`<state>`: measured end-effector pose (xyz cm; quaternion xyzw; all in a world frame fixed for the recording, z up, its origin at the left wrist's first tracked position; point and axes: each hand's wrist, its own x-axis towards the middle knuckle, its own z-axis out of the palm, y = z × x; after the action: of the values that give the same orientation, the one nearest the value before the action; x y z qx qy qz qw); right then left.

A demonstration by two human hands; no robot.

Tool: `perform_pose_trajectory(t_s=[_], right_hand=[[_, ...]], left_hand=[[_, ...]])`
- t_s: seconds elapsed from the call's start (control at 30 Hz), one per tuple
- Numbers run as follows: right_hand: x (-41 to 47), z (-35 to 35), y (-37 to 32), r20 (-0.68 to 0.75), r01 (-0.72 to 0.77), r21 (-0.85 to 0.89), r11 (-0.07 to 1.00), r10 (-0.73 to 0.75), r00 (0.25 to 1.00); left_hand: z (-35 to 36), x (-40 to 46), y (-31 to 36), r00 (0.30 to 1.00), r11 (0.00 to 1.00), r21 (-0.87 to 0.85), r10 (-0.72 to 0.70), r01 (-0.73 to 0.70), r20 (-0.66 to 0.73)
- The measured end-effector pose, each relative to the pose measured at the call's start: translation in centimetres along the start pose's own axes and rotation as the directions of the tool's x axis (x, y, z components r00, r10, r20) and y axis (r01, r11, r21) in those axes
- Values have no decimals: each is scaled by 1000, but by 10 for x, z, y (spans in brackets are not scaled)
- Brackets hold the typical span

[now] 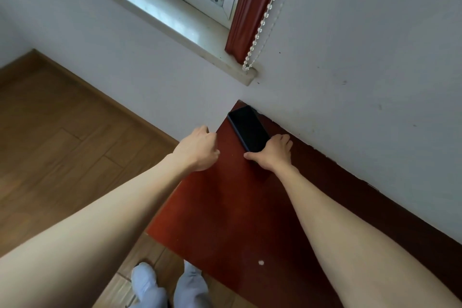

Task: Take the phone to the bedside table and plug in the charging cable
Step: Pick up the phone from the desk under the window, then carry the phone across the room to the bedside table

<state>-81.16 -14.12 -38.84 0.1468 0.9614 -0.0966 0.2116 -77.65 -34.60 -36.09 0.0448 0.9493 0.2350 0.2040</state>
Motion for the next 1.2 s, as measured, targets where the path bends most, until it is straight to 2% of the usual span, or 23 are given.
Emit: perform_pose_trajectory(t_s=[0.13,0.23,0.3,0.47,0.57,0.77,0.97,1.1,1.2], right_hand=[[-6,-2,-8,64,46,-30,998,-44,997],[-14,-6,-16,150,22,136,990,-42,988],[-22,-12,-22,174,42,169,985,-71,982],[-55,-23,-58,198,191,145,971,-218,956],[-81,-23,-97,213,296,180,938,-331,919],[-152,-4,-196,222,505,267,821,-562,797],[-249,24,-305,236,653,310,691,-721,652],[-321,46,-365,266,734,334,591,-806,528],[-376,66,-403,325,766,380,519,-850,415]], left_hand=[[-7,-5,2,1000,1000,15,-22,22,9],[-17,-15,2,999,999,18,-41,41,-7],[-27,-25,0,998,998,-2,-63,63,-31],[-56,-67,-30,981,985,-80,-163,155,-108],[-71,-107,-61,949,955,-149,-277,256,-147],[-99,-212,-132,812,829,-374,-524,416,-258],[-125,-328,-204,610,660,-563,-727,497,-315],[-136,-398,-246,461,519,-699,-837,492,-296],[-148,-440,-273,388,390,-849,-889,356,-245]])
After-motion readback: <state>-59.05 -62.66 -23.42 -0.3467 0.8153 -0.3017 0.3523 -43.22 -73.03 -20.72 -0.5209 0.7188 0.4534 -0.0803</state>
